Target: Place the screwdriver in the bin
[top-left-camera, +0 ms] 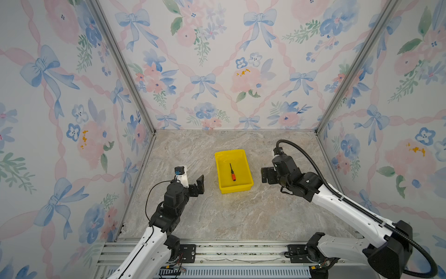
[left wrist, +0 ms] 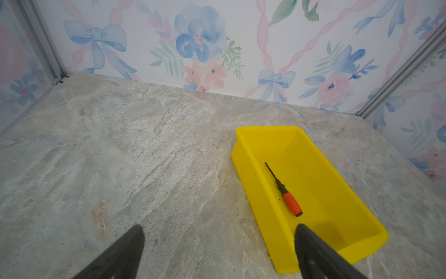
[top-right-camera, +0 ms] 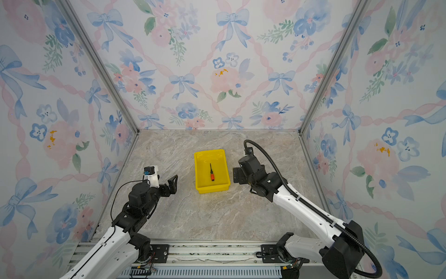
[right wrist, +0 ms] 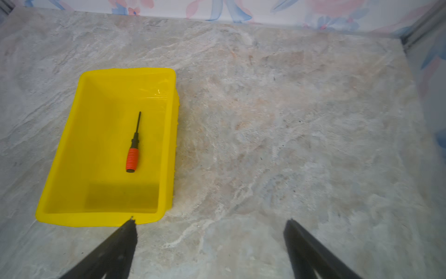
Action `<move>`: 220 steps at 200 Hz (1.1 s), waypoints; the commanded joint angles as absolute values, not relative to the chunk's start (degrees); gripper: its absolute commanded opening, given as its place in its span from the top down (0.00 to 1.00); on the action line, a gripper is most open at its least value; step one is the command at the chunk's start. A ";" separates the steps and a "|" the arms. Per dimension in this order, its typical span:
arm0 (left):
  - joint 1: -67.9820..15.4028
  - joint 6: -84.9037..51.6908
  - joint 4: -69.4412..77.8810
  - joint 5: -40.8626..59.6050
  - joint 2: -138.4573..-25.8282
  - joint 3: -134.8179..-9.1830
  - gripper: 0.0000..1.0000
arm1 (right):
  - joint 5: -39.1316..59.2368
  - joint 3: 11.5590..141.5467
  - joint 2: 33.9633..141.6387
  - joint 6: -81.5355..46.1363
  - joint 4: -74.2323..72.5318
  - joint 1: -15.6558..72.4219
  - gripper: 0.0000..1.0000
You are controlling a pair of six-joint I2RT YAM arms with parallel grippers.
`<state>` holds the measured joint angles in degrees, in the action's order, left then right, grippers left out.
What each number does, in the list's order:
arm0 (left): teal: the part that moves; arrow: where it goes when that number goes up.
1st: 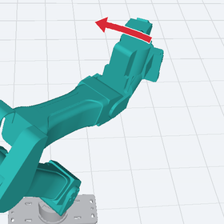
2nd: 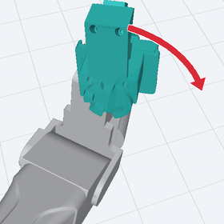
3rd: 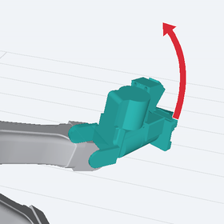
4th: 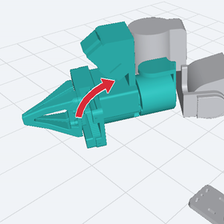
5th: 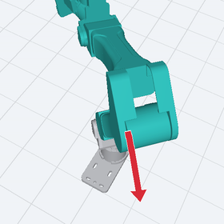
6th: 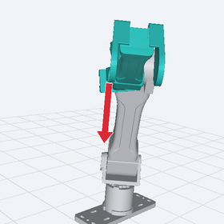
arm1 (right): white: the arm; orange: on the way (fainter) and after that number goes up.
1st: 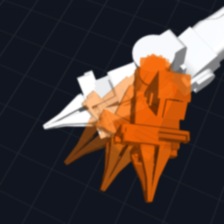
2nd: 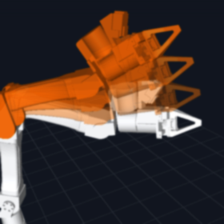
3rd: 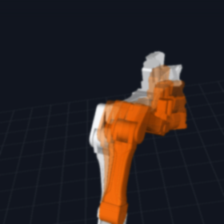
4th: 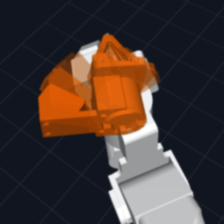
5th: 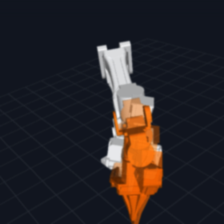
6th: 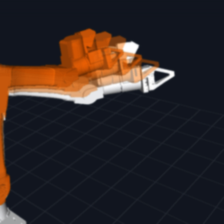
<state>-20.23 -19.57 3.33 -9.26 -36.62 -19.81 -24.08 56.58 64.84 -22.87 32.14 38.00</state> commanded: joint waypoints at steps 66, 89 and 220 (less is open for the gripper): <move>-17.08 -14.38 8.07 -19.38 -37.82 -13.99 0.03 | -31.48 29.53 37.22 -17.12 24.92 14.03 0.03; -13.01 -13.00 11.21 -16.22 -41.47 -14.41 0.03 | -24.80 19.99 31.00 -4.52 8.74 13.01 0.03; -8.35 -3.14 43.31 -18.11 -67.52 -11.54 0.03 | -16.55 18.79 68.38 0.03 -32.65 6.67 0.03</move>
